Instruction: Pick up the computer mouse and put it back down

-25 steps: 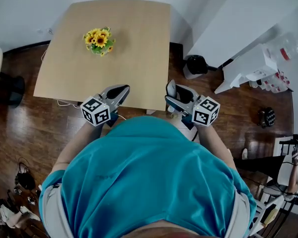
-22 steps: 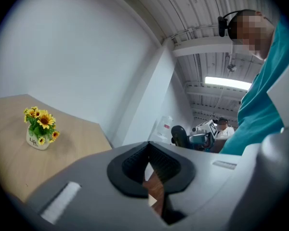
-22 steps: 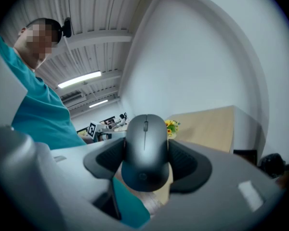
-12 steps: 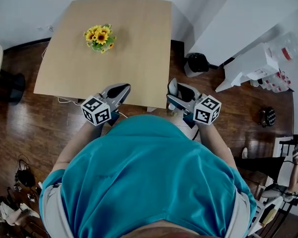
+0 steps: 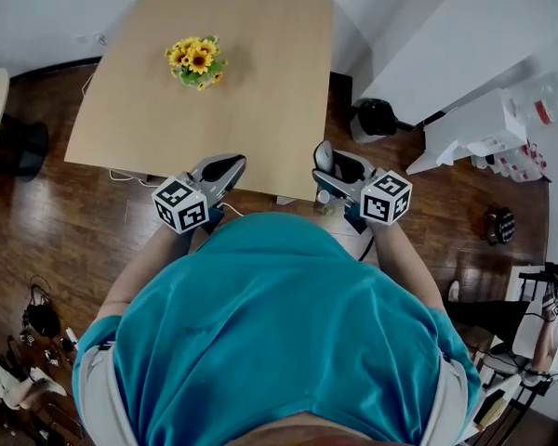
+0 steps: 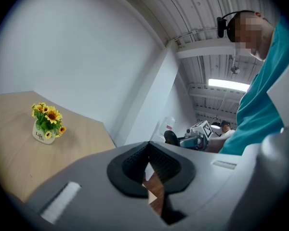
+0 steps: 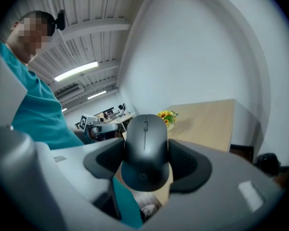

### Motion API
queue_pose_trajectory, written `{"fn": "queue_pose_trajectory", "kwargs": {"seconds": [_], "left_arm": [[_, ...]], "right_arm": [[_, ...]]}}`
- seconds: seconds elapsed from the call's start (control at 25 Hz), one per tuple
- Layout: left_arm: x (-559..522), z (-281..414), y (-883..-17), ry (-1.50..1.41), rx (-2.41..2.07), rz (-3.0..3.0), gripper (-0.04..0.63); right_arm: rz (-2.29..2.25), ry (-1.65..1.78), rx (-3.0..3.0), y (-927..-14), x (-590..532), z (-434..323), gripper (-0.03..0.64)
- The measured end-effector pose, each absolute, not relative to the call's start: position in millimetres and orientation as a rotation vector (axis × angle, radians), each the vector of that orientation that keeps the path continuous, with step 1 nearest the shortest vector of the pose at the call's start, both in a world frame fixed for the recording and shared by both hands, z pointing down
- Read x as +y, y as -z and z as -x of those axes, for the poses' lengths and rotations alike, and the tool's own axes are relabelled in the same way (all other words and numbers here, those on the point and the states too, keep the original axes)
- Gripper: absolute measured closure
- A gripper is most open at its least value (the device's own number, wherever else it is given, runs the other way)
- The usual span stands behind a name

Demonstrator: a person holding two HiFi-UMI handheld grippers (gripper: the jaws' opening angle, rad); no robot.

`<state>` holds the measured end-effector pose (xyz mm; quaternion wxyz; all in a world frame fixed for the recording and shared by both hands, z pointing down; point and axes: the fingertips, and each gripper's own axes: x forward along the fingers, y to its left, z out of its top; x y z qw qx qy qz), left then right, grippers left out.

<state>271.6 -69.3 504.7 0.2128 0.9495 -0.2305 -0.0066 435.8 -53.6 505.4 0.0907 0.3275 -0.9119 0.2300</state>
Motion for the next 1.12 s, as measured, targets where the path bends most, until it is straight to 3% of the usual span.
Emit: {"fn": "queue_pose_trajectory", "kwargs": {"seconds": [1.12], "left_arm": [[-44,-189,-536,-0.009,-0.795,-2.494,0.591]], "right_arm": [[-0.849,-0.848,-2.061,-706,-153,-410,0.330]]}}
